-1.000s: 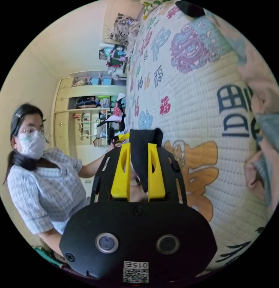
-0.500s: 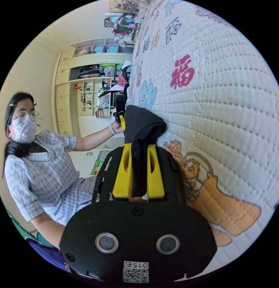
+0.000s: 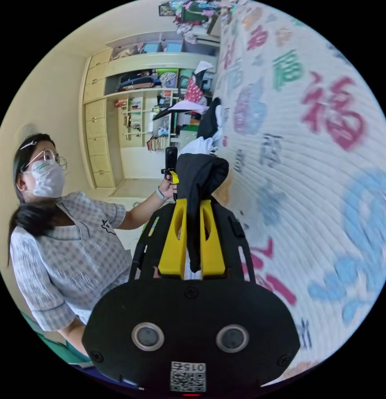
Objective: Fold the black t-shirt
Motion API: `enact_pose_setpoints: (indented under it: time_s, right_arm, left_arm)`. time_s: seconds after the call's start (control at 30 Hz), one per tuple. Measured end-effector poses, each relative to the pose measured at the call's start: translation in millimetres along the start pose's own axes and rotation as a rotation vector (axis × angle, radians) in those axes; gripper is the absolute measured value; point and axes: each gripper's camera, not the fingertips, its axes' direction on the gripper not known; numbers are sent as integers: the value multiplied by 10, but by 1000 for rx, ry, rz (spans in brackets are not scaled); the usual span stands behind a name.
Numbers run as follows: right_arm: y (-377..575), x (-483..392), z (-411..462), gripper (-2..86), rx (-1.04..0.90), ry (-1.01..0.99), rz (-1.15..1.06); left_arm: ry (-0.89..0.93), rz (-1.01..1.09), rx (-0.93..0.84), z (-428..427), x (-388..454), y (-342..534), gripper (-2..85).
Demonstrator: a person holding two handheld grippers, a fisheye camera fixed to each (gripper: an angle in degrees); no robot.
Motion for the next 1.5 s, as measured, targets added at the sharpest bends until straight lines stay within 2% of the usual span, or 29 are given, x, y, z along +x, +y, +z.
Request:
enact_pose_setpoints:
  time_s: [0.07,0.27,0.47,0.6,0.77,1.13,1.3,1.37,1.5]
  right_arm:
    - [-458,5,516,55,-37,-49,-43]
    - [-1785,26,2266,55,-178,-104,-89]
    - [-2539,195,3441,56,-258,-102,-88]
    - [-2763,556,3914,57,-339,62,-19]
    - [-2828,946,4194,57,-311,35,47]
    - [-3056,1197,4511,56,-269,37,32]
    - [-3352,930,4303,51,-181,-59,-67]
    - [-3531,841,4237,51,-177,-36,-101]
    - [-3839,778,4232,51,-209,46,-105]
  left_arm:
    - [-63,-12,61,-953,188,291,60]
    - [-203,-109,184,-3027,448,1066,60]
    - [-164,-185,274,-4312,366,1658,61]
    - [-190,-198,253,-4615,190,1856,61]
    - [-137,-206,343,-4943,-25,2191,62]
    - [-48,-164,375,-5545,278,2374,57]
    - [24,-96,403,-5841,721,2153,56]
    - [21,-38,368,-5993,913,1883,56]
    - [-25,-85,333,-6136,1004,1652,55]
